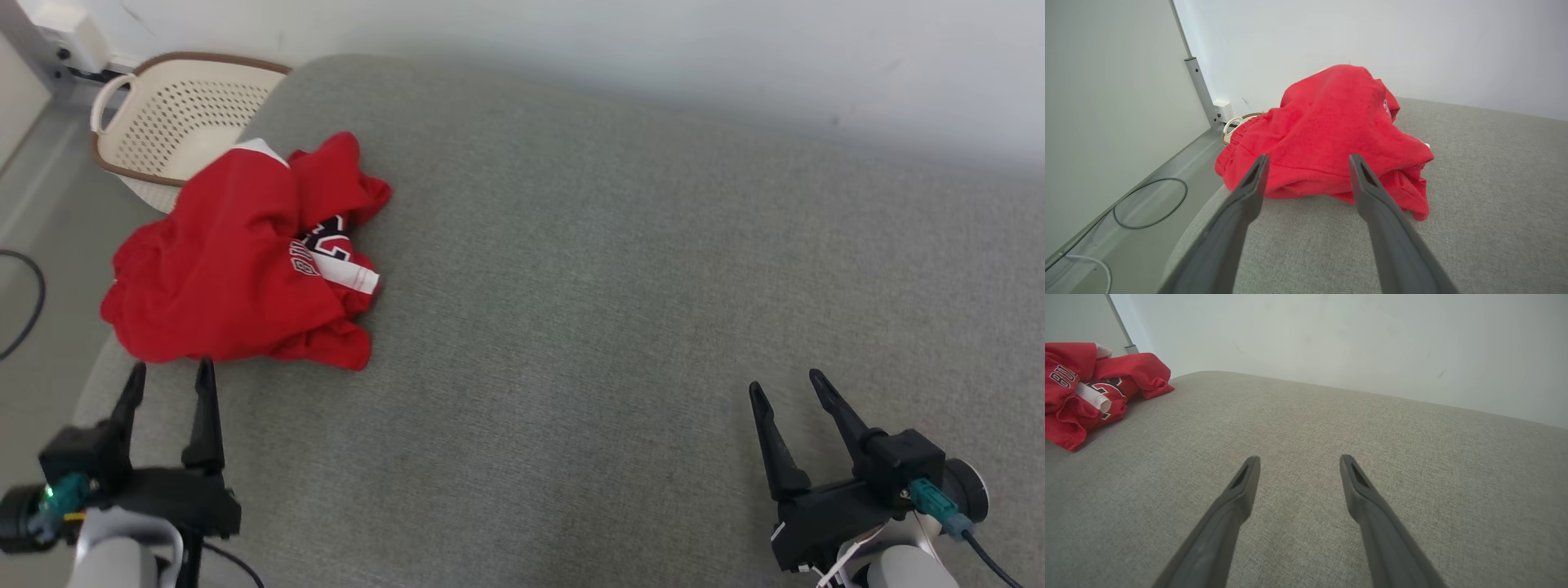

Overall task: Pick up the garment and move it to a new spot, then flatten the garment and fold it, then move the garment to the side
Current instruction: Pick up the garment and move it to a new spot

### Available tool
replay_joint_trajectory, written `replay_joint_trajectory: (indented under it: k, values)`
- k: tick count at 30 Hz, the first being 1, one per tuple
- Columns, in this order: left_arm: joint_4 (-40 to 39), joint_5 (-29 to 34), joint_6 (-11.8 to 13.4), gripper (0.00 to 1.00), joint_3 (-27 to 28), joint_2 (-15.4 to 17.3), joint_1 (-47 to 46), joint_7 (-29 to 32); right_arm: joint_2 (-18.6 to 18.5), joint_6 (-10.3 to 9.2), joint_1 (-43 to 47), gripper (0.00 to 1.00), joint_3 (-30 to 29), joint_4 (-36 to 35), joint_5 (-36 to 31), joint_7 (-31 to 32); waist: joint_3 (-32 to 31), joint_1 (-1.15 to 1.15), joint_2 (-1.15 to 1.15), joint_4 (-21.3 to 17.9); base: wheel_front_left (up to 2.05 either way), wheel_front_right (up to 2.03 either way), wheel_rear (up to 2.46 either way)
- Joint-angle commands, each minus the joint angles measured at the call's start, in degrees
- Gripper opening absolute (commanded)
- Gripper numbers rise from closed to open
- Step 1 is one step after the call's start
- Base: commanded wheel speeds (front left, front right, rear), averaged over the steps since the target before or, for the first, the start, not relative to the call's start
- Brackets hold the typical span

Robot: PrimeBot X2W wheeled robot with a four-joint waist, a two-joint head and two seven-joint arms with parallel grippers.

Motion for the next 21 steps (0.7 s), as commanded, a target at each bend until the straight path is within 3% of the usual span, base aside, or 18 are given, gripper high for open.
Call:
replay_joint_trajectory:
  k: [1,7,15,21]
  values:
    - [1.44,0.32,-0.69,1.00,0.10,0.96,-2.81,-0.32,-0.81,0.02,-0.70,1.00,0.39,-0.11,0.26,-0.05,3.26,-0.01,-0.01,-2.64,0.00,0.00,0.00]
    - [5.58,-0.03,-2.35,1.00,-0.57,2.75,-9.81,-0.31,-2.13,0.02,-2.12,1.00,1.44,-0.01,1.14,-0.05,5.89,-0.01,-0.01,-4.33,0.00,0.00,0.00]
    - [11.78,-0.15,-2.75,1.00,-0.72,4.43,-16.07,-0.29,-2.75,0.02,-3.07,1.00,2.28,0.54,1.97,-0.05,8.20,-0.01,-0.01,-6.67,0.00,0.00,0.00]
    - [17.33,1.00,-0.26,1.00,-0.22,5.83,-18.96,-0.29,-2.67,0.02,-4.04,1.00,2.15,0.95,2.33,-0.05,9.64,-0.01,-0.01,-8.90,0.00,0.00,0.00]
